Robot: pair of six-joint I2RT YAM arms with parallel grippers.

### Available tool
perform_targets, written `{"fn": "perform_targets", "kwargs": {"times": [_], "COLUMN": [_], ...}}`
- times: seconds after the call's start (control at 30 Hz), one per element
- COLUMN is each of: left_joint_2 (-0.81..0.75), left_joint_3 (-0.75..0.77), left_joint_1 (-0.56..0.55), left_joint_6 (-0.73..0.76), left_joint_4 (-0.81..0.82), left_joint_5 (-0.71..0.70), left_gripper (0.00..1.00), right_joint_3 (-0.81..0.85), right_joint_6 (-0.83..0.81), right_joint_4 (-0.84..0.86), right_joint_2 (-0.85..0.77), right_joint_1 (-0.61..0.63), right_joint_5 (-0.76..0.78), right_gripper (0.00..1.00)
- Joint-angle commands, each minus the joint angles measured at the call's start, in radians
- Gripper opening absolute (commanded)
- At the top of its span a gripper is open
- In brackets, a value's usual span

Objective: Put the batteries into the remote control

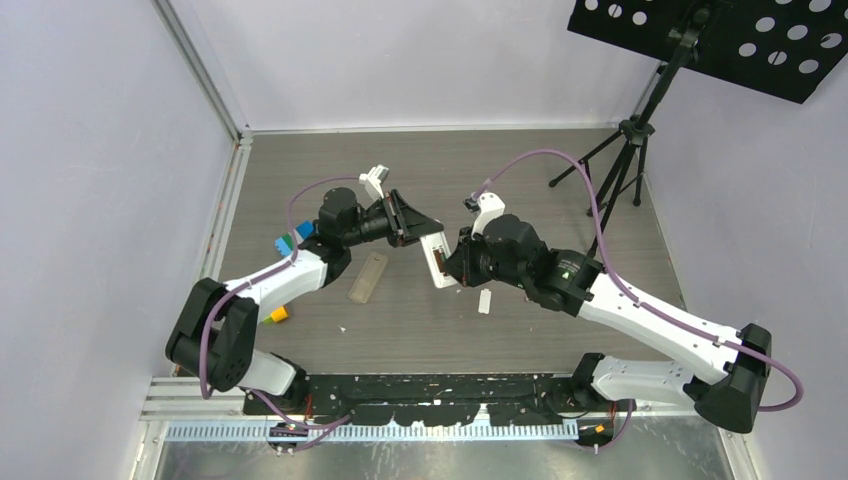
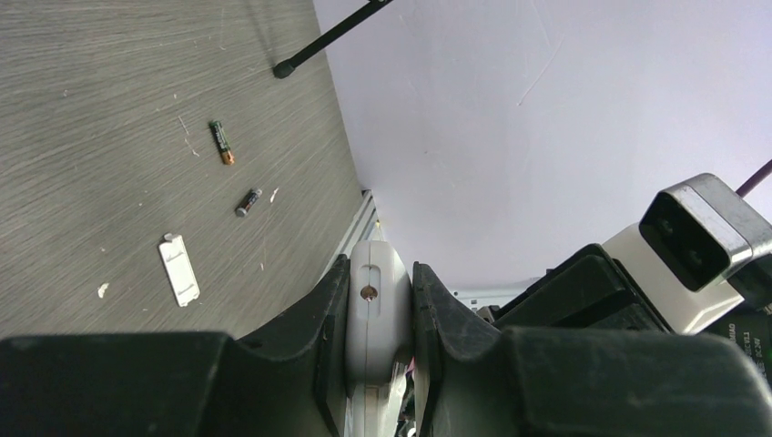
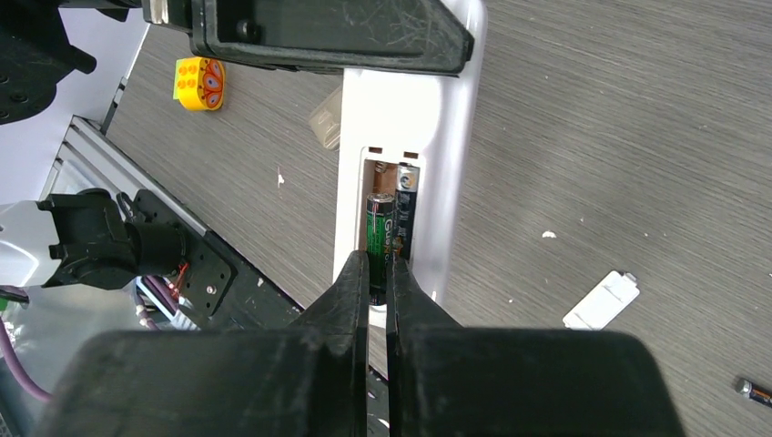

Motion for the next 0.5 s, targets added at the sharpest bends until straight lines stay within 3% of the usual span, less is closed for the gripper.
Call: {"fn": "perform_targets", "kwargs": {"times": [0.0,0.13,0.33,0.47], "left_joint_2": [0.005,0.004,-0.005,-0.005], "left_joint_3": [-0.003,-0.007,-0.006,-0.006], "left_joint_1": [-0.003,-0.003,-0.003,-0.003], "left_joint_6": [-0.026,-0.03,-0.035,-0.041], "left_joint_4": [0.082,0.085,0.082,0.084], "left_joint_5": [0.002,0.002,0.002,0.005], "left_gripper": [0.0,0.0,0.0,0.0], "right_joint_3": [0.047,0.047,0.047,0.043], "right_joint_6": [-0.012,-0.014,-0.007,-0.002], "right_joint_4": [0.041,0.041,0.031,0.04], "right_joint_2": [0.015,0.026,0.024,0.015], "right_joint_1": [0.012,0.015,0.015,0.015], "right_joint_5": [0.016,0.017,0.042,0.048], "right_gripper": [0.06,0.1,0.27,0.29]}}
